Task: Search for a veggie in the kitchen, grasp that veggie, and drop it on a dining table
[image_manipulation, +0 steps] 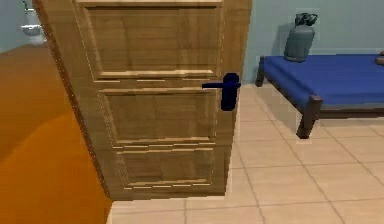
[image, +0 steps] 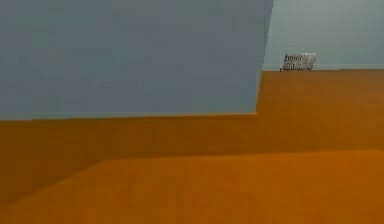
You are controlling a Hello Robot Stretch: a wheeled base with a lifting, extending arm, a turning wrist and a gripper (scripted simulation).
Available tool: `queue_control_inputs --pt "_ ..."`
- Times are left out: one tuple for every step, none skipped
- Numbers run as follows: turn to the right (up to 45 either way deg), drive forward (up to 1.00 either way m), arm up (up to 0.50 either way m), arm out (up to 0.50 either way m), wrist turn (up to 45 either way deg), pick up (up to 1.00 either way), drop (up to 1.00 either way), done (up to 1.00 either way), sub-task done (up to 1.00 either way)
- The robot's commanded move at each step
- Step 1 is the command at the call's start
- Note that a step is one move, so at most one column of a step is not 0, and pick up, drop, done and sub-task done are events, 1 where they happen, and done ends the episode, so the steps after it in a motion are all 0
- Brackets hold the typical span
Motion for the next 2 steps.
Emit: queue_control_inputs --pt "21.0 0.0 0.0 0.0 0.0 0.0 0.0 0.0 0.0" --pt "0.0 1.0 0.0 0.0 0.0 0.0 0.0 0.0 0.0"
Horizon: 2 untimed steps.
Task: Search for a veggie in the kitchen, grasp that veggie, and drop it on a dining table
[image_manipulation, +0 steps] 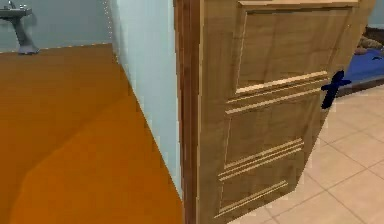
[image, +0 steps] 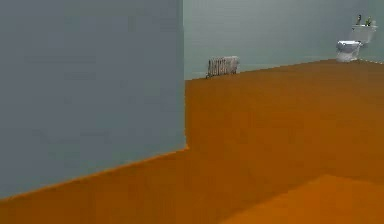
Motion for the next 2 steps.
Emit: queue_control_inputs --pt "30.0 0.0 0.0 0.0 0.0 0.0 0.0 0.0 0.0" --pt "0.0 0.6 0.0 0.0 0.0 0.0 0.0 0.0 0.0"
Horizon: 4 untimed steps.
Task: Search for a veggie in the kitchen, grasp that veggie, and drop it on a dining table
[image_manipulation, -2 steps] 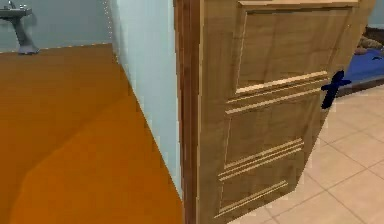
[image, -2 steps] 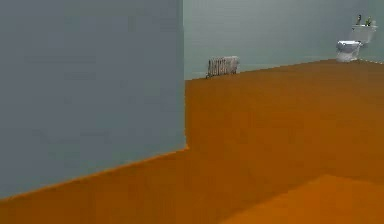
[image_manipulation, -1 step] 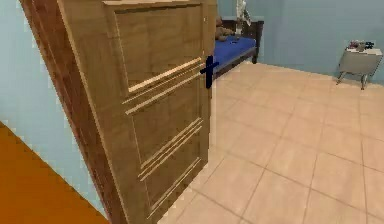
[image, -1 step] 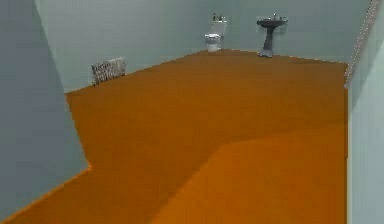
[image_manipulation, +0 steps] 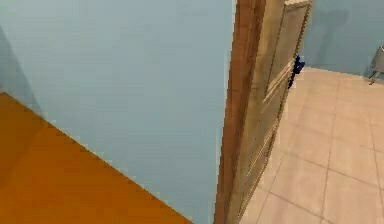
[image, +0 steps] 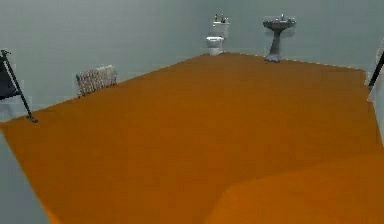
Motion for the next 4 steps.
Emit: queue_control_inputs --pt "33.0 0.0 0.0 0.0 0.0 0.0 0.0 0.0 0.0" --pt "0.0 1.0 0.0 0.0 0.0 0.0 0.0 0.0 0.0" --pt "0.0 1.0 0.0 0.0 0.0 0.0 0.0 0.0 0.0" --pt "0.0 1.0 0.0 0.0 0.0 0.0 0.0 0.0 0.0"
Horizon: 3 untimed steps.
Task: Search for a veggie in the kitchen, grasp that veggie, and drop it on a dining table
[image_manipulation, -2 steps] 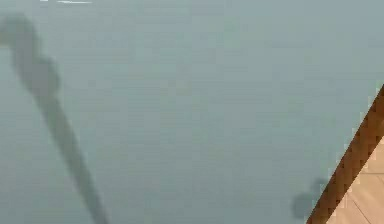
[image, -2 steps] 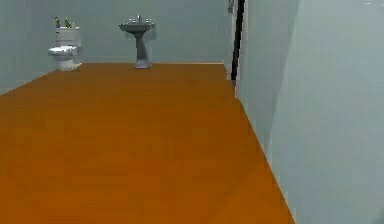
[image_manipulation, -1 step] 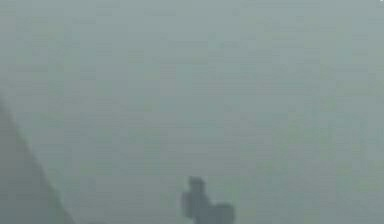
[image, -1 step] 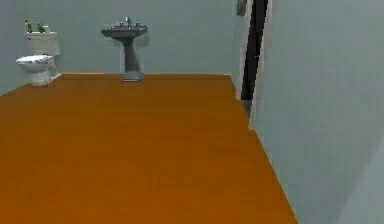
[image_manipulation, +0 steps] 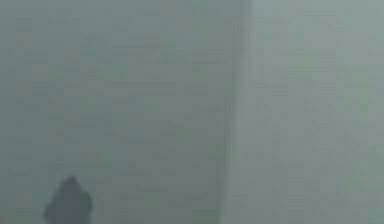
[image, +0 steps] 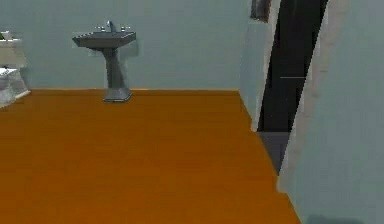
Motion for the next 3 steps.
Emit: queue_control_inputs --pt "3.0 0.0 0.0 0.0 0.0 0.0 0.0 0.0 0.0" --pt "0.0 1.0 0.0 0.0 0.0 0.0 0.0 0.0 0.0" --pt "0.0 0.45 0.0 0.0 0.0 0.0 0.0 0.0 0.0"
